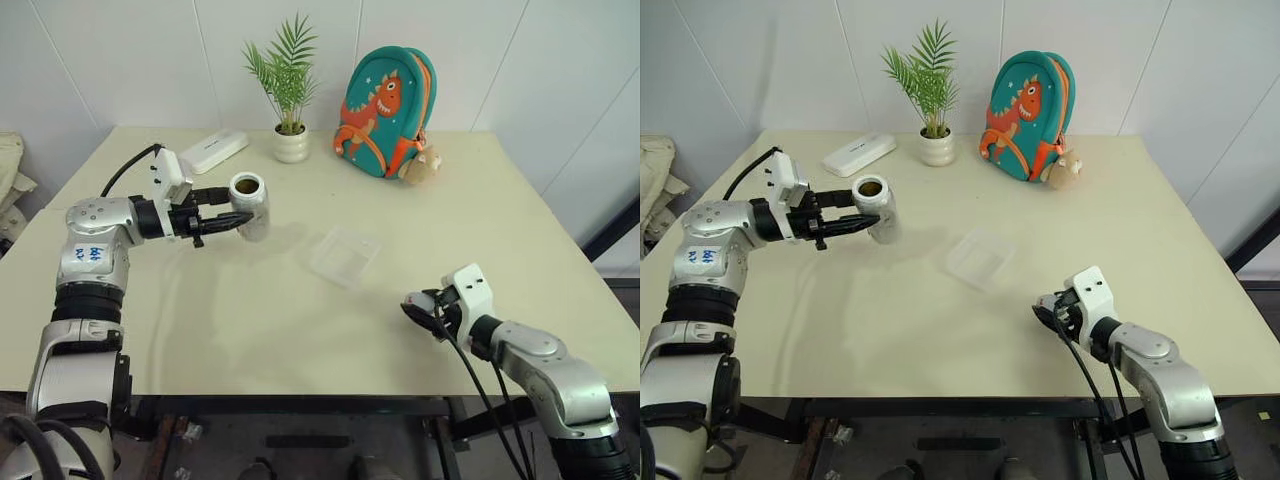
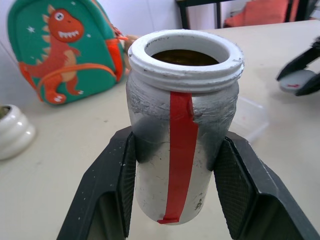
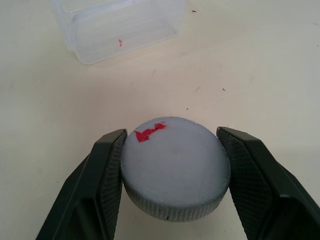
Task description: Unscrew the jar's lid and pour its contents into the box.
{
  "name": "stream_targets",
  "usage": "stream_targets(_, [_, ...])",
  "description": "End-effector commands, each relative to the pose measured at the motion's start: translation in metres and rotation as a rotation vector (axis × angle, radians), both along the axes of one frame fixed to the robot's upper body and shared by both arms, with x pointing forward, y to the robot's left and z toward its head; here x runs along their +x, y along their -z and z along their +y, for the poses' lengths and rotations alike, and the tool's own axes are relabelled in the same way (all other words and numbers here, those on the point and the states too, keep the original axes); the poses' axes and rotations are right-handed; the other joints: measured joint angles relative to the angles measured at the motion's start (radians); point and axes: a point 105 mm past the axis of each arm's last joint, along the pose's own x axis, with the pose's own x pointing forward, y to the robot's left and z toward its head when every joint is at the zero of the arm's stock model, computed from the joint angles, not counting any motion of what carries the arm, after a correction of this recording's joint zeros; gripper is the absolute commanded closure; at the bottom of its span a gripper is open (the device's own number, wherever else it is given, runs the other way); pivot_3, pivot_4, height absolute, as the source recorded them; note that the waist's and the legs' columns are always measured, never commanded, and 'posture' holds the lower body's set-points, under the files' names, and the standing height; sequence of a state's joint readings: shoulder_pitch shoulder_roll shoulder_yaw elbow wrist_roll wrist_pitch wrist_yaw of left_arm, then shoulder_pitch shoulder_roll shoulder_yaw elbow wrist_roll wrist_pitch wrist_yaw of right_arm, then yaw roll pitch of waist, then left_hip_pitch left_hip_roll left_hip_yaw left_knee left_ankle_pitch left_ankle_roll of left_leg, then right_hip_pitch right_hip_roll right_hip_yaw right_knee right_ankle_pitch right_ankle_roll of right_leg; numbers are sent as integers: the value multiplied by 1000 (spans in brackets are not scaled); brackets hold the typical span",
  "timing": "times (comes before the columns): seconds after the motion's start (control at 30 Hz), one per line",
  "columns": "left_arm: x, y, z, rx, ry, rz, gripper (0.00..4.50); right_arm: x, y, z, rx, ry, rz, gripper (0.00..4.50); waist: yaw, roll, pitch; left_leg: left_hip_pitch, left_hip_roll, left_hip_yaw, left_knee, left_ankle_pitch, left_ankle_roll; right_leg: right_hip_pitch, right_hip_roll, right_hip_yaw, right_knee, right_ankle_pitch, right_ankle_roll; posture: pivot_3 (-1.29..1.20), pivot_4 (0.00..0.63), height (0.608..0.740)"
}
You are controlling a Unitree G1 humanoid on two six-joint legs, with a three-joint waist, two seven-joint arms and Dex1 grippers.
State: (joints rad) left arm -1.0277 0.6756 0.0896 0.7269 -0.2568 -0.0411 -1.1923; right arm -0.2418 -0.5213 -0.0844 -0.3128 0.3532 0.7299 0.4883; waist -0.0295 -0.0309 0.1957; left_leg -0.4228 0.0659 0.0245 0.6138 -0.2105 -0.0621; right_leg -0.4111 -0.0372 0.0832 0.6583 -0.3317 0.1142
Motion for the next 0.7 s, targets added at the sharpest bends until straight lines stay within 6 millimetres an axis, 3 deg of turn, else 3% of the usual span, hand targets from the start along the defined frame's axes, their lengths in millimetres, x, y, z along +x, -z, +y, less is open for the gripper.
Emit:
stream_targets(0.03, [6,-13,-2,24,-26,-79,2626,-1,-8,1,-4,2,-46,1956,0,0,0,0,0,0,0,0,0,0,0,0,0,0,0,0,150,740])
stream_targets(0.23, [13,-14,-15,51,-9,-118,2626,-4,-15,-3,6,5,-59,23,0,0,0,0,0,1,0,0,0,-1,0,1,-1,0,0,0,150,740])
stream_targets(0.37, [17,-15,-23,74,4,-151,2626,-12,-30,-8,-15,-22,-99,23,2,0,0,0,0,2,0,0,1,-1,0,2,-1,0,0,0,150,740])
stream_targets(0.47, [21,-19,-29,119,-17,-215,2626,-24,-51,-6,0,-87,-174,23,2,0,0,0,0,2,-1,0,1,-1,1,2,-1,0,1,0,150,740])
stream_targets(0.63, [30,-22,-48,261,-68,-395,2626,-67,-89,13,111,-324,-279,23,3,-1,0,0,0,2,-1,-1,1,0,1,2,-2,0,1,0,150,740])
stream_targets(0.7, [34,-22,-60,337,-79,-471,2626,-72,-98,10,121,-326,-309,23,3,-1,0,0,0,2,-1,-1,1,0,1,2,-3,1,2,0,150,740])
